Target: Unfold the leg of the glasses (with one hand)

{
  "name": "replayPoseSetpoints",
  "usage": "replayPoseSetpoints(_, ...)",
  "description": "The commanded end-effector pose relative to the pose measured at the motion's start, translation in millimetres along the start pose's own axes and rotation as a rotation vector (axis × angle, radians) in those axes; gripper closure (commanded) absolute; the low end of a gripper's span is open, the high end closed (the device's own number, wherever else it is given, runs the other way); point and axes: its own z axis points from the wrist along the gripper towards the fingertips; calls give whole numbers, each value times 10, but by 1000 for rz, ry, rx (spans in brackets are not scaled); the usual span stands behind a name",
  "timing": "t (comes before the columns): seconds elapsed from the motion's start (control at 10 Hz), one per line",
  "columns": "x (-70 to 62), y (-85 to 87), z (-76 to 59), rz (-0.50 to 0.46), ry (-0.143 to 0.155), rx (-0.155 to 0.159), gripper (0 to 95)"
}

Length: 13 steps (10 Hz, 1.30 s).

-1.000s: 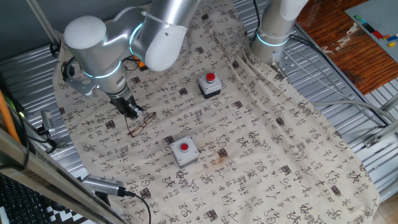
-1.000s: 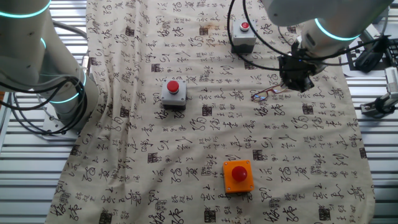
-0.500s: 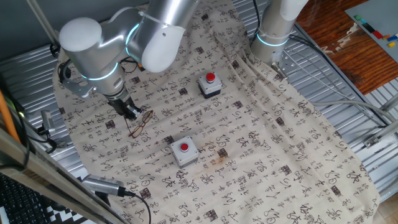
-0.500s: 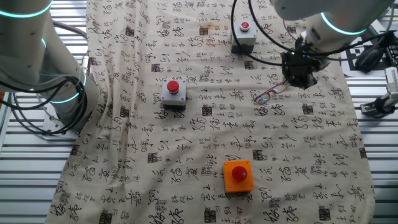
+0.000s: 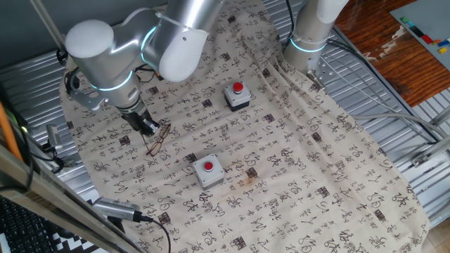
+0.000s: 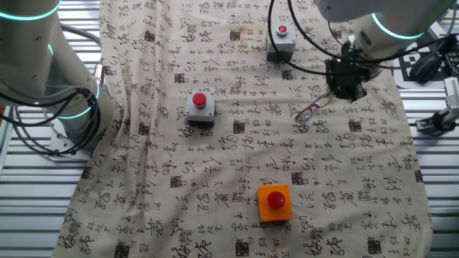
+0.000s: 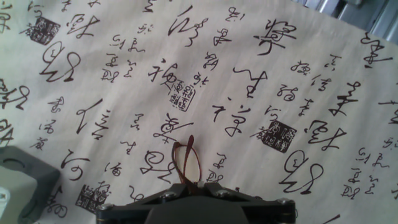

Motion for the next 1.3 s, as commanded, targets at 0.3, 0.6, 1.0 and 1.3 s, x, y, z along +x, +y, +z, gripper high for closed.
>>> replayPoseSetpoints(0.3,168,7,23,-10,-5,2,950)
replayPoseSetpoints(0.6,354,9,75,-18,-10,4,950)
replayPoseSetpoints(1.0,450,0,136,-42,-21,-7,760)
replayPoseSetpoints(1.3,422,36,171,-46,-31,-20,760)
